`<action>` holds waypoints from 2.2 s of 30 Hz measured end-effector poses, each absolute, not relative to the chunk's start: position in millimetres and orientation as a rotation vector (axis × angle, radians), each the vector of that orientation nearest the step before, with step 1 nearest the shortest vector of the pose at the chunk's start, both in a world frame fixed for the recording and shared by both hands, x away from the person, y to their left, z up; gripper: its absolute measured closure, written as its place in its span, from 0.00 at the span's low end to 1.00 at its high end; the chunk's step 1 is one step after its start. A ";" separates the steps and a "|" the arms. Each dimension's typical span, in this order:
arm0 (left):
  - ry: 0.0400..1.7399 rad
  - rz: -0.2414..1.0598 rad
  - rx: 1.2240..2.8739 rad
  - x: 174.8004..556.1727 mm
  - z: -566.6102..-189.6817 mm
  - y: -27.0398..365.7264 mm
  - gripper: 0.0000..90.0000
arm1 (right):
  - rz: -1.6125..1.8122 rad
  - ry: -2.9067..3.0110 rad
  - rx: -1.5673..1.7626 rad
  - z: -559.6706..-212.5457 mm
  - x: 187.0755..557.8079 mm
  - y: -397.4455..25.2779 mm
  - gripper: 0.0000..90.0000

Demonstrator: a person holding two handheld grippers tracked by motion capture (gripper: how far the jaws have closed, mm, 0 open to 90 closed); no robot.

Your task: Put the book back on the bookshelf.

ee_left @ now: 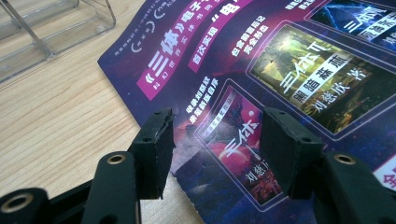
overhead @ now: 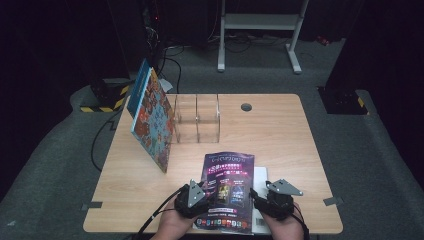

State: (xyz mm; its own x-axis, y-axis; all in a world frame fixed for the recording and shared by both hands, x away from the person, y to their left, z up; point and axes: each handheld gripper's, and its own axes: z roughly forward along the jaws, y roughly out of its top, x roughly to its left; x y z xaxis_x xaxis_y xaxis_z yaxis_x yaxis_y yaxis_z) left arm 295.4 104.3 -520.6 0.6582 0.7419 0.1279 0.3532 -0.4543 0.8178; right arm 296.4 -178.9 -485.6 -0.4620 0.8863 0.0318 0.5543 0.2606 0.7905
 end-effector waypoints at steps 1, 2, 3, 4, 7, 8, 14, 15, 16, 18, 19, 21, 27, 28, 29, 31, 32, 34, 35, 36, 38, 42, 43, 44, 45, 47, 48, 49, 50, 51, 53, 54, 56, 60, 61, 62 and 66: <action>0.848 0.616 2.064 295.5 -520.7 103.9 0.50 | 1.061 2.119 1.301 -485.9 297.5 -176.7 0.41; 0.849 0.616 2.066 295.6 -520.6 103.7 0.50 | 1.062 2.123 1.295 -486.1 298.3 -175.0 0.41; 0.852 0.626 2.068 295.5 -520.6 103.4 0.50 | 1.066 2.129 1.289 -486.3 299.5 -172.6 0.41; 0.856 0.644 2.078 295.5 -520.8 102.8 0.51 | 1.076 2.136 1.282 -486.6 300.8 -170.2 0.41; 0.858 0.660 2.082 297.5 -521.4 102.9 0.52 | 1.093 2.151 1.268 -485.8 301.5 -163.8 0.40; 0.874 0.669 2.087 297.9 -521.4 102.5 0.53 | 1.093 2.155 1.262 -485.4 301.6 -162.5 0.40; 0.865 0.682 2.098 297.7 -521.5 102.7 0.53 | 1.103 2.172 1.294 -486.3 306.2 -156.4 0.36; 0.866 0.696 2.099 297.3 -522.1 102.4 0.54 | 1.106 2.173 1.300 -486.4 306.4 -155.8 0.35; 0.855 0.710 2.104 296.8 -522.5 102.5 0.56 | 1.105 2.175 1.295 -486.2 306.8 -155.2 0.35; 0.835 0.740 2.108 295.3 -523.5 102.3 0.55 | 1.099 2.180 1.285 -485.5 307.9 -153.2 0.35; 0.836 0.745 2.109 294.8 -523.4 102.1 0.55 | 1.097 2.185 1.298 -485.2 308.1 -151.7 0.35; 0.848 0.741 2.103 294.9 -523.1 102.3 0.55 | 1.090 2.213 1.311 -485.4 310.6 -149.5 0.35; 0.871 0.720 2.101 297.8 -522.8 110.0 0.54 | 1.082 2.235 1.356 -485.8 315.5 -142.7 0.33; 0.874 0.718 2.104 298.5 -522.6 111.8 0.54 | 1.081 2.237 1.353 -485.9 315.9 -141.7 0.33; 0.881 0.715 2.105 299.3 -522.6 114.1 0.53 | 1.079 2.241 1.355 -485.7 316.3 -140.4 0.33; 0.896 0.706 2.107 300.4 -522.5 118.2 0.53 | 1.076 2.247 1.357 -485.0 317.7 -136.4 0.33; 0.906 0.707 2.103 301.0 -522.6 120.3 0.53 | 1.075 2.252 1.351 -484.6 318.8 -134.6 0.32; 0.913 0.714 2.107 302.0 -522.6 123.6 0.52 | 1.069 2.263 1.340 -483.7 320.5 -130.5 0.32; 0.919 0.710 2.109 302.0 -522.4 124.6 0.53 | 1.068 2.266 1.345 -483.0 321.2 -128.1 0.32; 0.924 0.710 2.111 302.2 -522.1 126.1 0.53 | 1.072 2.268 1.332 -483.1 322.3 -127.1 0.32; 0.936 0.711 2.108 302.4 -521.7 127.5 0.53 | 1.075 2.270 1.321 -482.7 323.4 -125.5 0.33; 0.972 0.639 2.074 302.6 -518.2 131.8 0.50 | 1.097 2.247 1.321 -481.9 322.8 -130.2 0.34; 0.972 0.606 2.057 301.9 -515.9 133.1 0.48 | 1.100 2.241 1.318 -482.1 322.7 -132.5 0.35; 0.973 0.586 2.028 300.6 -513.7 133.4 0.48 | 1.102 2.237 1.323 -482.1 322.4 -135.0 0.35; 0.968 0.564 2.010 299.5 -511.6 133.2 0.47 | 1.113 2.231 1.332 -482.3 322.2 -136.9 0.35; 0.937 0.515 1.975 295.7 -507.0 129.8 0.45 | 1.117 2.225 1.333 -482.9 321.6 -139.8 0.35; 0.930 0.497 1.970 293.2 -506.8 126.3 0.45 | 1.123 2.228 1.336 -483.7 321.7 -140.6 0.35; 0.922 0.490 1.983 291.9 -507.6 123.1 0.45 | 1.119 2.235 1.335 -484.3 321.9 -141.0 0.35; 0.924 0.475 1.996 291.5 -509.6 119.7 0.45 | 1.120 2.240 1.330 -485.0 322.3 -140.8 0.35; 0.911 0.492 2.028 293.1 -512.7 118.3 0.44 | 1.119 2.242 1.332 -485.5 322.5 -140.2 0.35; 0.907 0.500 2.043 293.2 -515.0 115.6 0.44 | 1.124 2.245 1.328 -485.2 323.3 -139.4 0.35; 0.907 0.500 2.043 293.2 -515.0 115.6 0.44 | 1.134 2.243 1.337 -484.3 323.3 -139.0 0.35; 0.900 0.527 2.069 292.8 -517.9 113.1 0.45 | 1.137 2.244 1.325 -483.9 324.0 -138.9 0.35; 0.902 0.533 2.082 294.4 -521.4 112.3 0.47 | 1.164 2.252 1.323 -480.1 326.7 -135.9 0.33; 0.907 0.522 2.075 295.0 -521.9 112.8 0.47 | 1.161 2.255 1.330 -479.7 327.3 -134.9 0.32; 0.907 0.517 2.074 295.3 -522.1 113.3 0.47 | 1.157 2.263 1.324 -479.7 330.1 -132.9 0.32; 0.904 0.518 2.074 295.1 -522.2 113.3 0.47 | 1.165 2.286 1.351 -481.6 338.8 -129.0 0.31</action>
